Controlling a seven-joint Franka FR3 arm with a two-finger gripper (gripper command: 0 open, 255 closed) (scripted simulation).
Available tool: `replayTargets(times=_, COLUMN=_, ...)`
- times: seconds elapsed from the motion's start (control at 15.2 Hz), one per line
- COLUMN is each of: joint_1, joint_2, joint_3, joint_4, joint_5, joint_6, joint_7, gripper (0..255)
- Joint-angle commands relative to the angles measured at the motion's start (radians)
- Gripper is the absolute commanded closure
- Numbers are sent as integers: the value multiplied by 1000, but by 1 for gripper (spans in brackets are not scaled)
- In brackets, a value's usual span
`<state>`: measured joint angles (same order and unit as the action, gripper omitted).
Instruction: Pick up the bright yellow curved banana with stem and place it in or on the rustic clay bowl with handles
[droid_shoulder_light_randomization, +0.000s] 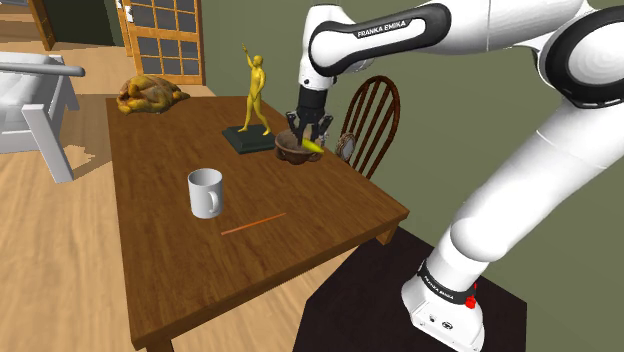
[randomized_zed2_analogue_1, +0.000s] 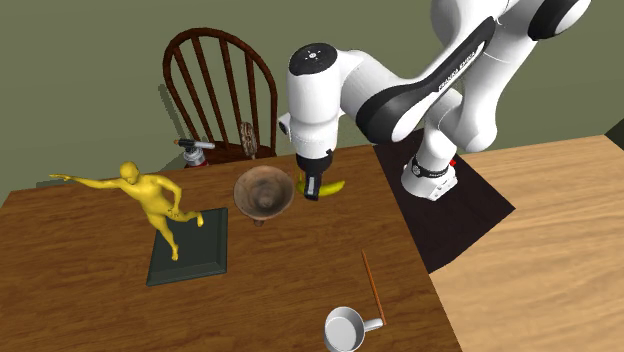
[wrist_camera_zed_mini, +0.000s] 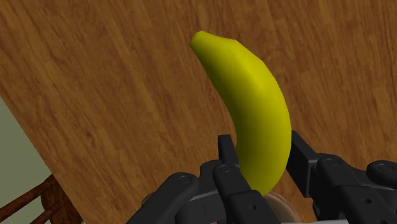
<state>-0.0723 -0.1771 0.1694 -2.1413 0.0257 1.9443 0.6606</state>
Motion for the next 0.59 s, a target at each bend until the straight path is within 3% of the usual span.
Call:
replayTargets(times=0.0, joint_1=0, joint_2=-4, joint_3=0, joint_4=25, joint_5=0, joint_6=-29, joint_7=1, gripper=255)
replayTargets(times=0.2, joint_1=0, joint_2=-9, joint_3=-1, joint_4=49, joint_5=1, joint_6=-58, joint_7=0, gripper=255)
replayTargets(times=0.53, joint_1=-35, joint_2=149, joint_3=-36, joint_4=222, joint_5=-29, joint_6=-76, joint_7=-57, gripper=255)
